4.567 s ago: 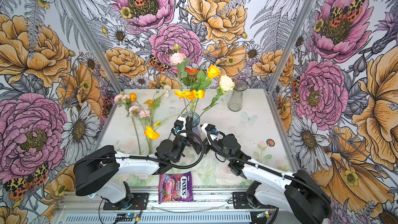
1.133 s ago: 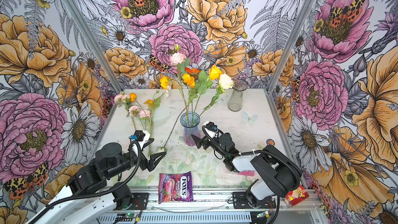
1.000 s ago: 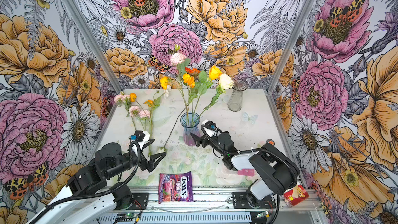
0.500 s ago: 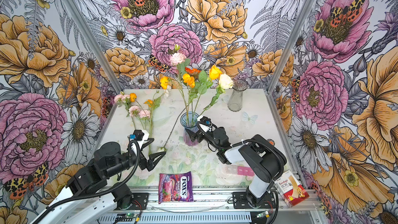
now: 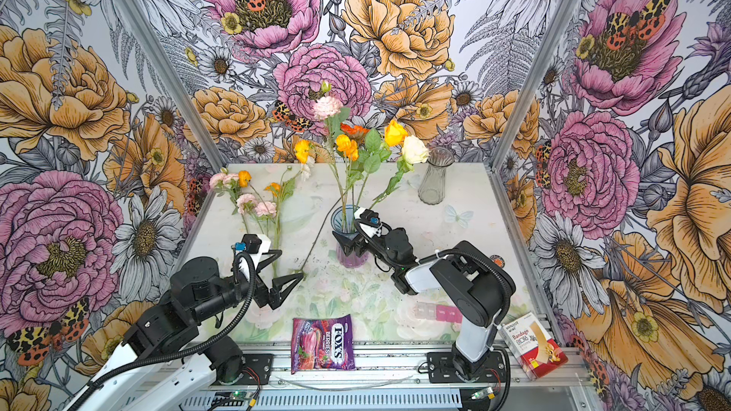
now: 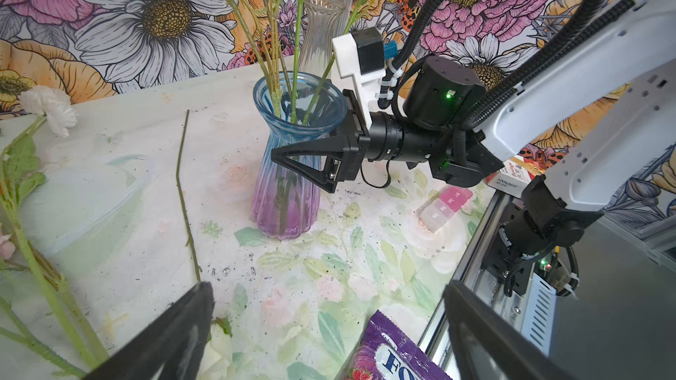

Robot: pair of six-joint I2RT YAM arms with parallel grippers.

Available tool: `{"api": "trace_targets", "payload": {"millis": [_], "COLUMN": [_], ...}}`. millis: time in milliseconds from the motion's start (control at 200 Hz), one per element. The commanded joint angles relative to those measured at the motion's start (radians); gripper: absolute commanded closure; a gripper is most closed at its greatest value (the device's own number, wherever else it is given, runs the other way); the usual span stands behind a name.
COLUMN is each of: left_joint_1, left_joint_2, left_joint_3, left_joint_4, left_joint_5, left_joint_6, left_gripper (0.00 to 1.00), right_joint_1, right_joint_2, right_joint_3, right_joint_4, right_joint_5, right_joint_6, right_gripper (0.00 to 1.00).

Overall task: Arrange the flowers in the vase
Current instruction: 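Slide the held blue-purple vase farther from the robot with the right gripper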

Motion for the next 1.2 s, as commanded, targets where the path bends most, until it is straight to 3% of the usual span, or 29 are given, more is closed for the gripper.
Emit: {"api": "trace_targets", "payload": {"millis": [0, 500, 811, 1196], "left_joint_1": [0.015, 0.027, 0.035, 0.035], "left_joint_2": [0.003, 0.006, 0.008, 0.012], "left_joint_3": [-0.012, -0.015, -0.017, -0.017], "left_joint_4": [0.023, 0.029, 0.031, 0.031], "left_joint_5": [0.04, 0.053, 0.059, 0.065], "left_joint_6": [0.003, 0.004, 0.003, 0.002], "left_gripper": [0.01, 0.01, 0.01, 0.01], "right_joint_1": [0.004, 0.006, 0.017, 0.002], "right_joint_2": [0.023, 0.019, 0.003, -0.015], "right_joint_3": [0.033, 0.018, -0.023, 0.016], "right_joint_4": [0.028, 0.051, 0.126, 0.161], "right_joint_5": [-0.008, 0.005, 0.044, 0.086], "right_joint_6": [-0.002, -0.009, -0.043, -0.022], "right_gripper": [0.07, 0.33, 0.55, 0.61]}}
